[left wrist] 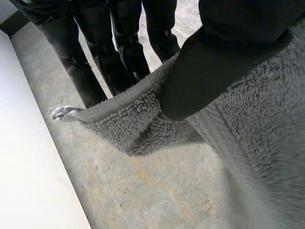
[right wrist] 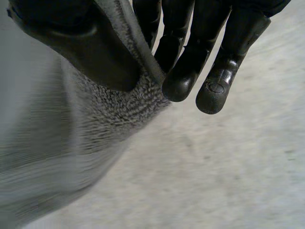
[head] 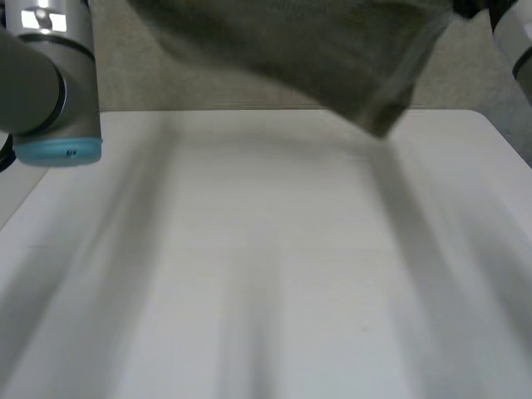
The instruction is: Fold the towel.
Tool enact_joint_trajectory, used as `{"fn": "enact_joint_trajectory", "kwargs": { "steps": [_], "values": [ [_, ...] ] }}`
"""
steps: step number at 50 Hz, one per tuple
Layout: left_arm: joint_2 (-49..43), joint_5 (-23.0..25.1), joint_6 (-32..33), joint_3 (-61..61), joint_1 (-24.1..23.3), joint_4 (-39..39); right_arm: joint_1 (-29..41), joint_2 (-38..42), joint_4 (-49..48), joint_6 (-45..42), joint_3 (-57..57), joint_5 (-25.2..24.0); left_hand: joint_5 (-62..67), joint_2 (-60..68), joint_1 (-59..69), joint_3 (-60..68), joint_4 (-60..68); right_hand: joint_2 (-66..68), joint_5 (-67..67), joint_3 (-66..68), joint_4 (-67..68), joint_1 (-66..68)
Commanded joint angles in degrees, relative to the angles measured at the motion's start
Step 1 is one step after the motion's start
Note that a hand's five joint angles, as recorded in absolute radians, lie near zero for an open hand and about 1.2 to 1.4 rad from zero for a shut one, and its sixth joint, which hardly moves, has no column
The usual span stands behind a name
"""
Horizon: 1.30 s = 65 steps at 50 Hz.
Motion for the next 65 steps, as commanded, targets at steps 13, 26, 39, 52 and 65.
{"fn": "enact_joint_trajectory", "kwargs": {
  "steps": [13,26,39,52,65],
  "values": [
    [-8.37,0.38,0.06,-31.12,2.03,-2.07,0.42,7.91,9.44,-0.72,22.13,-4.36,11.05,10.26,13.90,10.29,10.17,3.77,1.83,3.21,3.57,3.41],
    [-13.13,0.12,0.32,-31.92,1.86,-2.77,-0.29,14.59,6.28,0.51,28.46,-3.30,11.05,10.26,13.90,10.29,10.17,3.77,1.83,3.21,3.57,3.41],
    [-7.94,-0.32,0.32,-34.29,3.53,-2.68,-0.73,13.18,1.62,3.85,31.45,-4.01,11.05,10.26,13.90,10.29,10.17,-39.24,-41.17,-39.79,-39.43,-39.59],
    [-4.25,0.47,0.06,-36.14,6.78,-2.68,-1.34,9.93,34.29,-18.29,25.39,-7.52,11.05,10.26,13.90,10.29,10.17,-17.08,-19.02,-17.64,-17.28,-17.44],
    [-4.34,0.47,0.06,-36.31,6.78,-2.68,-2.13,1.94,12.10,-13.20,30.74,-10.16,11.05,10.26,13.90,10.29,10.17,-28.01,-29.95,-28.57,-28.21,-28.36]
  ]
}}
